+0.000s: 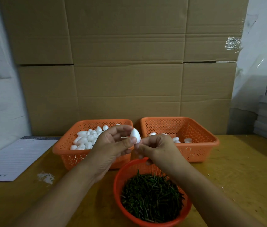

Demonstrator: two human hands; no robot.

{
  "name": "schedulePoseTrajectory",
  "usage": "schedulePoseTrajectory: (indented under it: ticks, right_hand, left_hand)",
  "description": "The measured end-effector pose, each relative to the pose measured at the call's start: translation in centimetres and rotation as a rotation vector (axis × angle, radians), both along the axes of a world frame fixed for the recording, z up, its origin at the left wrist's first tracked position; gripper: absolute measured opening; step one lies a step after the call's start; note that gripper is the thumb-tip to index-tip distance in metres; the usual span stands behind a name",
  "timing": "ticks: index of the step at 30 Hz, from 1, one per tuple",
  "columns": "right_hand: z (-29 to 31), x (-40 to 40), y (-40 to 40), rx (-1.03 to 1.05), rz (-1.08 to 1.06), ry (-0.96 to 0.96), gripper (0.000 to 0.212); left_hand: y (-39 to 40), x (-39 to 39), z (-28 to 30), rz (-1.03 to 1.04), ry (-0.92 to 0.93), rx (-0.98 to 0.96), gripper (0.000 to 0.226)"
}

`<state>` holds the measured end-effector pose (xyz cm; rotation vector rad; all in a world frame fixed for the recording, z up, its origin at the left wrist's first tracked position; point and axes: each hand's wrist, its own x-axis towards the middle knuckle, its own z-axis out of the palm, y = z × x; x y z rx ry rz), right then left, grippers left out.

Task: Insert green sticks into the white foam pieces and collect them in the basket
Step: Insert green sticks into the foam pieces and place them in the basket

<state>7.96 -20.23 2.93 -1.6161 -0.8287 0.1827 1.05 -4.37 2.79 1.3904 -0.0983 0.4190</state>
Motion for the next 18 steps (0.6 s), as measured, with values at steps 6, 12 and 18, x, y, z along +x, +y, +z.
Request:
schedulePoseTrajectory:
  ticks: [6, 12, 18]
  right_hand:
    - [0.04, -0.22, 0.19, 0.032, -0.042, 0.025, 0.016]
    - [0.28, -0.43, -0.14, 0.031, 0.007, 0.039, 0.02]
    - [0.48, -0.58, -0.31, 0.021, 0.071, 0.065, 0.024]
  left_hand:
    - [-0.46, 0.05, -0.07, 0.038, -0.022, 0.102, 0.026]
    - [-0.32, -0.11, 0.04, 0.032, -0.011, 0.099, 0.036]
    - [-0.08, 0.02, 0.04, -0.025, 0.002, 0.068, 0.045]
